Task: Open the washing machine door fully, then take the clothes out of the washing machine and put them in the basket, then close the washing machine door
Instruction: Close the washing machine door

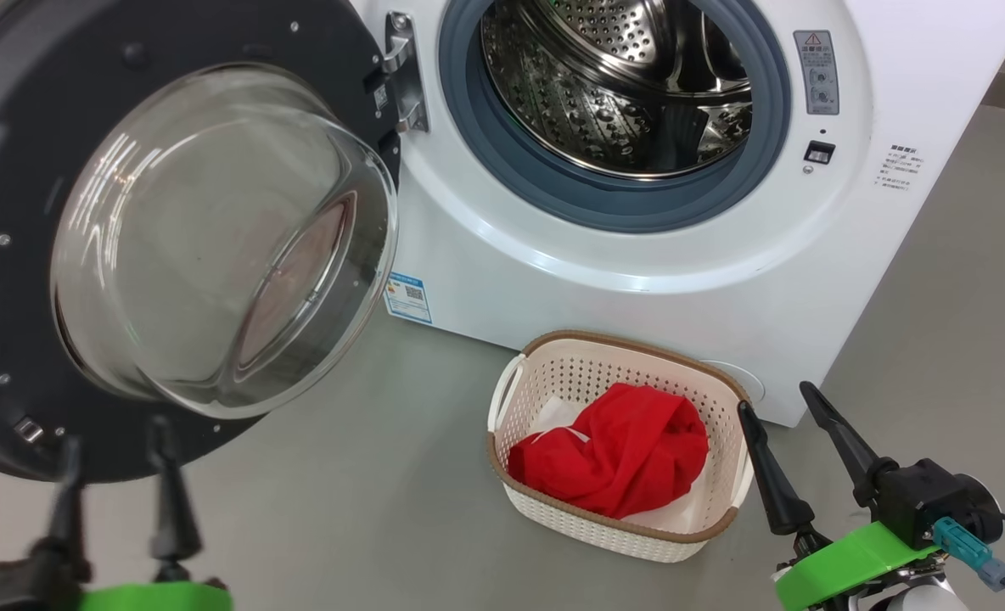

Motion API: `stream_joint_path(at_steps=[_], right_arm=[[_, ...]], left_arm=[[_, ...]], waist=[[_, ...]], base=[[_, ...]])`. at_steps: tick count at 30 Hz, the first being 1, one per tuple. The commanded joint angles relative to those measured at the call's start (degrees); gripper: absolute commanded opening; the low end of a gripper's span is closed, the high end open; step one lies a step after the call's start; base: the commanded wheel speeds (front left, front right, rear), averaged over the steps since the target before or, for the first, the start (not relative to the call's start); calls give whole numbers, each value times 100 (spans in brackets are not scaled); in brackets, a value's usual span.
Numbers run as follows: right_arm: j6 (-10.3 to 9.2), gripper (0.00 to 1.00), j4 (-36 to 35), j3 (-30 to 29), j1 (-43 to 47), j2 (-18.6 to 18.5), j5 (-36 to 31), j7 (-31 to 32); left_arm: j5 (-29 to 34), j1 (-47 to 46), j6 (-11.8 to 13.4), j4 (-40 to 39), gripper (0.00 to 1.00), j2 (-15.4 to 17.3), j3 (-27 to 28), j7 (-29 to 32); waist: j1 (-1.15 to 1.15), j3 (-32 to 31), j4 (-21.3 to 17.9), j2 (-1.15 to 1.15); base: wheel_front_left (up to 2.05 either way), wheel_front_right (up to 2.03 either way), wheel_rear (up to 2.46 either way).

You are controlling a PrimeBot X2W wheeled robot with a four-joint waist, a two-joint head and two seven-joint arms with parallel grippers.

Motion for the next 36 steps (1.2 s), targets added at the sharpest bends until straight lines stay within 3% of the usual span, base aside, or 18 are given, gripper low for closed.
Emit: stream_joint_path(at_steps=[1, 11, 21, 22, 23, 30, 36], right_arm=[[28, 100, -113, 126, -255, -74, 20, -36], [28, 100, -45, 164, -296, -151, 37, -36], [28, 100, 6, 193, -378, -236, 55, -36], [28, 100, 11, 199, -384, -242, 58, -36], [28, 100, 17, 205, -389, -248, 61, -36], [28, 100, 73, 239, -404, -298, 72, -36], [28, 100, 133, 291, -452, -373, 80, -36]], left_arm=[[-52, -281, 79, -216, 100, 169, 330, -56], [-1447, -1087, -33, -213, 100, 400, 1632, -75], [-3260, -2254, -364, 891, 100, 745, 2737, 393], [-3448, -2375, -390, 1023, 41, 776, 2832, 476], [-3643, -2494, -413, 1154, 0, 802, 2924, 572], [-4585, -3138, -395, 1992, 0, 1116, 3375, 1258], [-5150, -3624, -189, 2785, 0, 1506, 3466, 2198]], waist=[[0, 6, -7, 0], [0, 72, -87, 0], [0, 155, -218, 0], [0, 162, -233, 0], [0, 169, -247, 0], [0, 198, -319, 0], [0, 257, -381, 0]], base=[[0, 0, 0], [0, 0, 0], [0, 0, 0], [0, 0, 0], [0, 0, 0], [0, 0, 0], [0, 0, 0]])
